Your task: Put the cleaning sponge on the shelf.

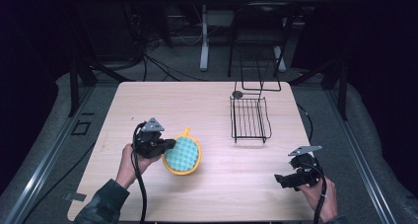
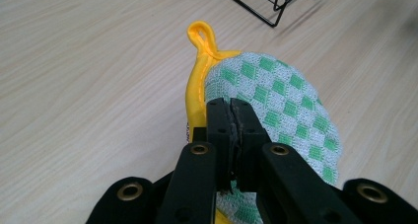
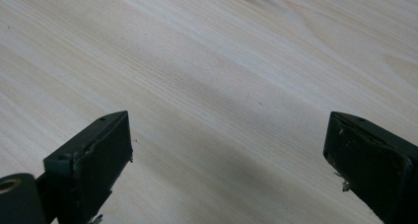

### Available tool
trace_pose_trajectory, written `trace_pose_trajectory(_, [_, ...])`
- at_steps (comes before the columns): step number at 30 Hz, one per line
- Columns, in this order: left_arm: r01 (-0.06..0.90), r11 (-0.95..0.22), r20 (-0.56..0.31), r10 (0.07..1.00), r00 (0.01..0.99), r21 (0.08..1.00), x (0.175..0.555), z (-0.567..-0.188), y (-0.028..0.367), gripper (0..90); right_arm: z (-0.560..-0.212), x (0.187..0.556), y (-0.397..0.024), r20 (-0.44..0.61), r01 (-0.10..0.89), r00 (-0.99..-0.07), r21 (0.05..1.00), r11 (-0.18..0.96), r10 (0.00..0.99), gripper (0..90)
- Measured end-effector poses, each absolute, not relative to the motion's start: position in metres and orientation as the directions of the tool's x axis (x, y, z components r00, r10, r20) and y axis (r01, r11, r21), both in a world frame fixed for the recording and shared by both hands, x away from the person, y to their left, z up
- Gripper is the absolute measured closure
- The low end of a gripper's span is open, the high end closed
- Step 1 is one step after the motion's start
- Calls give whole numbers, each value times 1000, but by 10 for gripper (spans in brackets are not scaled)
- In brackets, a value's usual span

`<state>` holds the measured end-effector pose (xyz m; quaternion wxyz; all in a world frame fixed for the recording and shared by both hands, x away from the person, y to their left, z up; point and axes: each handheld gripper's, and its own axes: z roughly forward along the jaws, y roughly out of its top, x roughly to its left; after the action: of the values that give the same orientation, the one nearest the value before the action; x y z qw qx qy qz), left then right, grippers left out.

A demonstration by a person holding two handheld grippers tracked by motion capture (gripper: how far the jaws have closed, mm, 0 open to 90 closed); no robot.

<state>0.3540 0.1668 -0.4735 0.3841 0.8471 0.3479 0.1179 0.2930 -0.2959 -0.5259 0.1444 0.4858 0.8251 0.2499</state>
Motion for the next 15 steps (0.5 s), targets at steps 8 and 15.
trace_pose_trajectory(8, [482, -471, -65, 662, 747, 739, 362, -470, 157, 881, -524, 293, -297, -2, 727, -485, 556, 404, 875, 40])
trace_pose_trajectory(15, [456, -481, -58, 639, 767, 749, 369, -464, 143, 881, -526, 294, -297, -6, 730, -482, 551, 405, 876, 41])
